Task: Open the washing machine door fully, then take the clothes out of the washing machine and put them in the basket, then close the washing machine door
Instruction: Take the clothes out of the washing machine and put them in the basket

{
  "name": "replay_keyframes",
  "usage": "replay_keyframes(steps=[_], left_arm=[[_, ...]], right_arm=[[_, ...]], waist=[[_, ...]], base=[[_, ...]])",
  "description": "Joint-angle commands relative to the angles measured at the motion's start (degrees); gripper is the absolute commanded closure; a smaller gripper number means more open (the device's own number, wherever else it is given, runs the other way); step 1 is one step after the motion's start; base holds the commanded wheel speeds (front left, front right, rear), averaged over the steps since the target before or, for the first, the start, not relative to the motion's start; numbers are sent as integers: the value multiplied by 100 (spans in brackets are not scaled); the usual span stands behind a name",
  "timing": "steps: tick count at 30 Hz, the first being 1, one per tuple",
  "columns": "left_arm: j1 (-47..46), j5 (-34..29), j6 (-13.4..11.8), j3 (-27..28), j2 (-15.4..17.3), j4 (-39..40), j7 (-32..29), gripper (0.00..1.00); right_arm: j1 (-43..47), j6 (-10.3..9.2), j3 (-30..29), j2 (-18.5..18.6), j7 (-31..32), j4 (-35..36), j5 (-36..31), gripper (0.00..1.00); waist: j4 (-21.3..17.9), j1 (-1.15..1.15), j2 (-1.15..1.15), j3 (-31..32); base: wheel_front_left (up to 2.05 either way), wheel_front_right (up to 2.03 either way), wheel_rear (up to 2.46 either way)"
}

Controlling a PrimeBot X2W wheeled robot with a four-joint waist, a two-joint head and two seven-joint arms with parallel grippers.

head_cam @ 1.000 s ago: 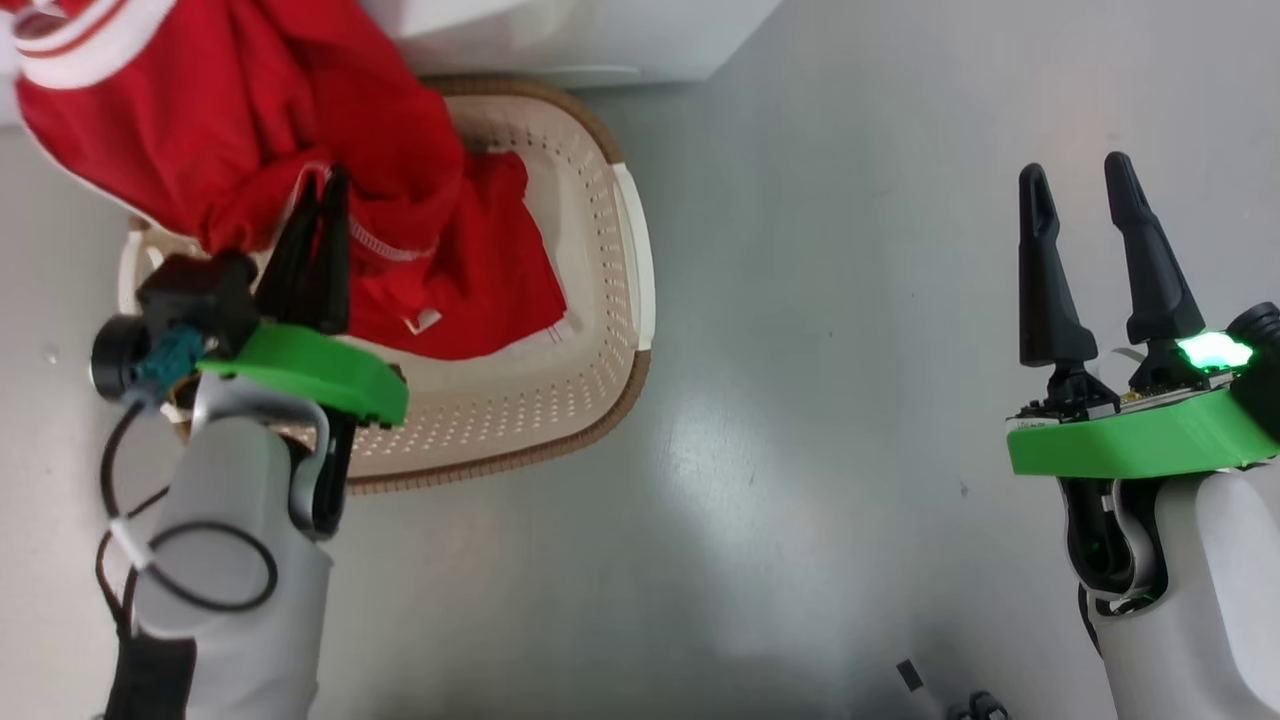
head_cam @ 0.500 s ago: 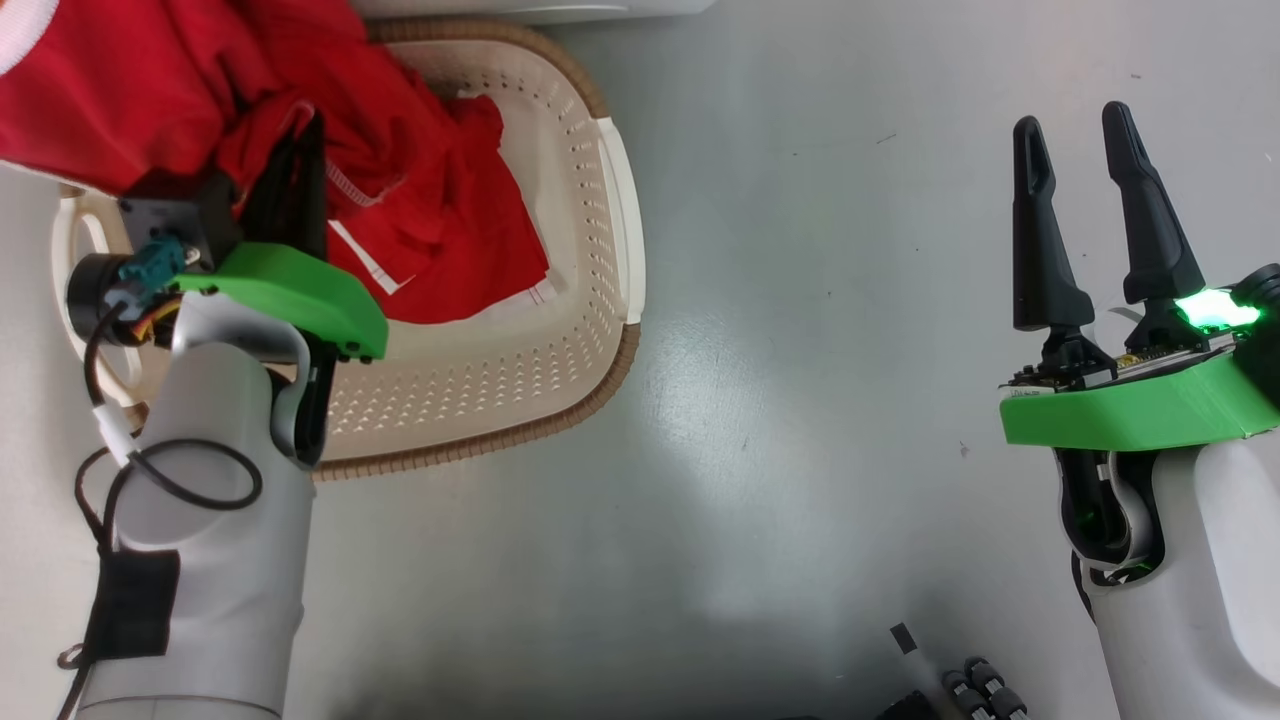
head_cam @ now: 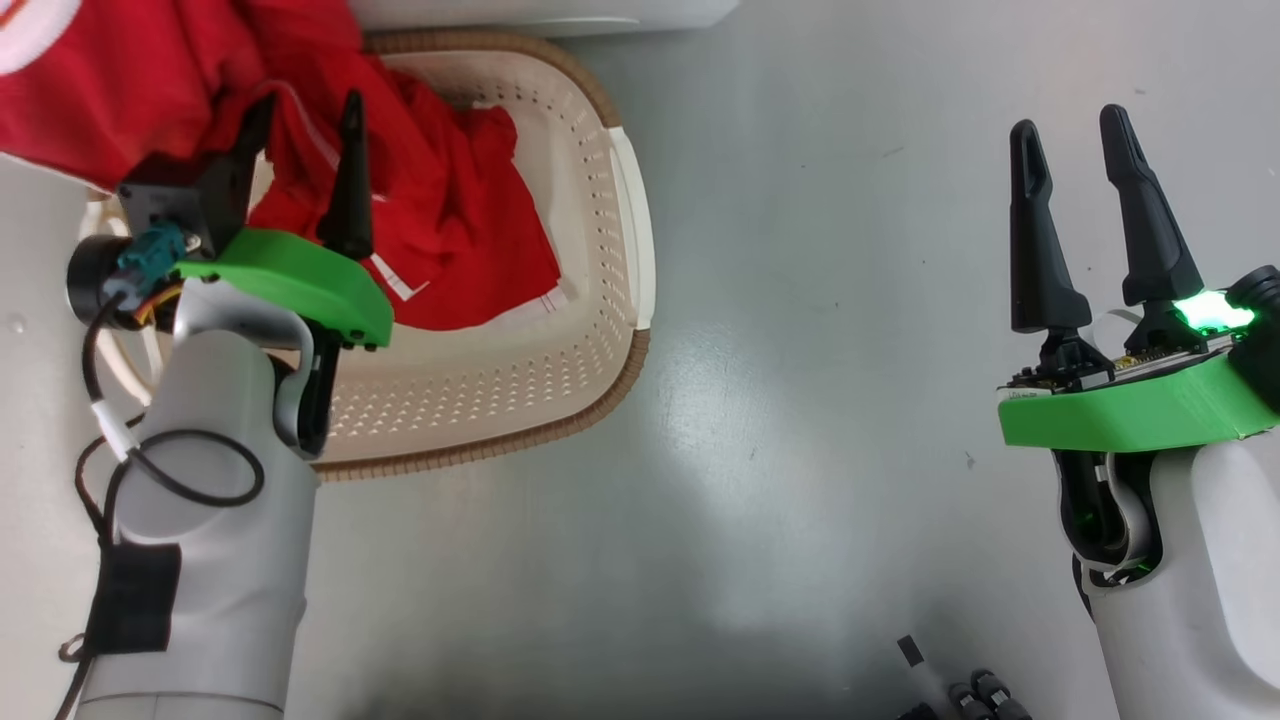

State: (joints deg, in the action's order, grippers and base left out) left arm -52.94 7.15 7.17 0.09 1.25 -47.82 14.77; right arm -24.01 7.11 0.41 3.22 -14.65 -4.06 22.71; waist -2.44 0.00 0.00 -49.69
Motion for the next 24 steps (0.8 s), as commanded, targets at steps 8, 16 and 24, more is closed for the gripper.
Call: replay_keyframes(steps=[8, 16, 24], left_arm=[[642, 181, 31, 47, 167, 676, 23, 0], [1242, 129, 14, 144, 164, 1546, 23, 0], [2195, 253, -55, 441, 164, 2693, 23, 0]], right_arm=[[189, 37, 64, 1, -35, 56, -71, 0], [314, 37, 33, 55, -35, 34, -76, 0], [501, 37, -1, 76, -35, -31, -56, 0]], waist=[[161, 0, 0, 321], [269, 0, 0, 571], [345, 0, 0, 865]], base=[[0, 0, 0], [0, 0, 0], [0, 0, 0]])
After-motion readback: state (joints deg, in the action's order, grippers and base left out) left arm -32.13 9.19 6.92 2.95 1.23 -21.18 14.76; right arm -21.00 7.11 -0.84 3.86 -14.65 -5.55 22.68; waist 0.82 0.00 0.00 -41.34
